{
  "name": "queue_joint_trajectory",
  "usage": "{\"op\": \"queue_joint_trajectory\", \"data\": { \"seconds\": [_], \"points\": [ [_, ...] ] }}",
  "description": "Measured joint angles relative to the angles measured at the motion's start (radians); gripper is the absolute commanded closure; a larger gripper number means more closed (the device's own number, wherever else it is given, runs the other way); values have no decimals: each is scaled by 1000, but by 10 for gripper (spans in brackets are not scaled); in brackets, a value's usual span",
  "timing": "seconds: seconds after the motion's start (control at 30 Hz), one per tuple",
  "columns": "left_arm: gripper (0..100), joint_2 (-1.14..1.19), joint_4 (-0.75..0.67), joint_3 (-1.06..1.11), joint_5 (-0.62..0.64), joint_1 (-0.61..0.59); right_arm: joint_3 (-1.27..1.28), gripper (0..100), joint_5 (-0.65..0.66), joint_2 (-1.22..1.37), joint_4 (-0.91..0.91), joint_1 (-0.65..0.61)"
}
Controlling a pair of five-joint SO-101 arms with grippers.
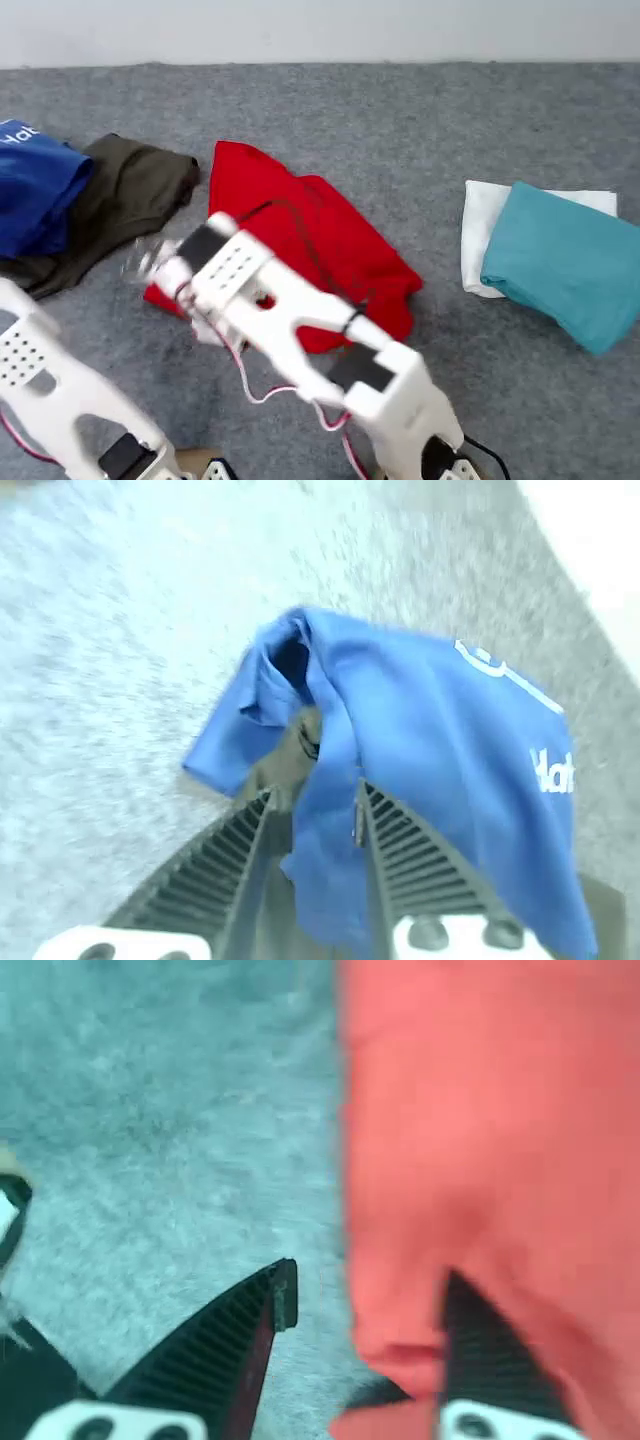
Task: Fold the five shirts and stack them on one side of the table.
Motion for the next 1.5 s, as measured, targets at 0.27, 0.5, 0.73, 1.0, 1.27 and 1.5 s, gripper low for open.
{"op": "queue_joint_trajectory", "data": {
  "seconds": [0.27,0.5,0.73,1.0,1.27,1.5],
  "points": [
    [887,-87,11,0,-32,-86,-78,936,-9,192,-103,37],
    [888,-87,11,0,-15,-167,-305,989,-35,193,-48,94],
    [888,-87,17,0,-14,-180,-545,988,-35,153,44,89],
    [888,-87,17,0,-14,-183,-443,599,-61,279,35,74],
    [889,-87,17,0,-14,-183,-476,940,-100,446,0,71],
    [889,-87,17,0,-14,-183,-692,991,-115,474,43,109]
  ]
}}
